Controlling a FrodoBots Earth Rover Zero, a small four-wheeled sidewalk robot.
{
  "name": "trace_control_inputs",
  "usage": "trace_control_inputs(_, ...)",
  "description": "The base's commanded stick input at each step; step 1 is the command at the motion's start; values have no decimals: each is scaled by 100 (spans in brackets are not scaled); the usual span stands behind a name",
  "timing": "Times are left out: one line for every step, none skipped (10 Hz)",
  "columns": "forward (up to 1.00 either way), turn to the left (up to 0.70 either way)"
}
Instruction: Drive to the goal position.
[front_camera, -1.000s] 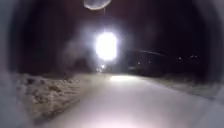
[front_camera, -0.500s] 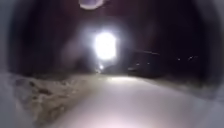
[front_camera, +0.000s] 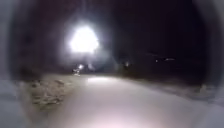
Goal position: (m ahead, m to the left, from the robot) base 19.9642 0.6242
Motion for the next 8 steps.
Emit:
trace_control_inputs(100, 0)
trace_control_inputs(100, 0)
trace_control_inputs(100, 0)
trace_control_inputs(100, 0)
trace_control_inputs(100, 0)
trace_control_inputs(100, 0)
trace_control_inputs(100, 2)
trace_control_inputs(100, 36)
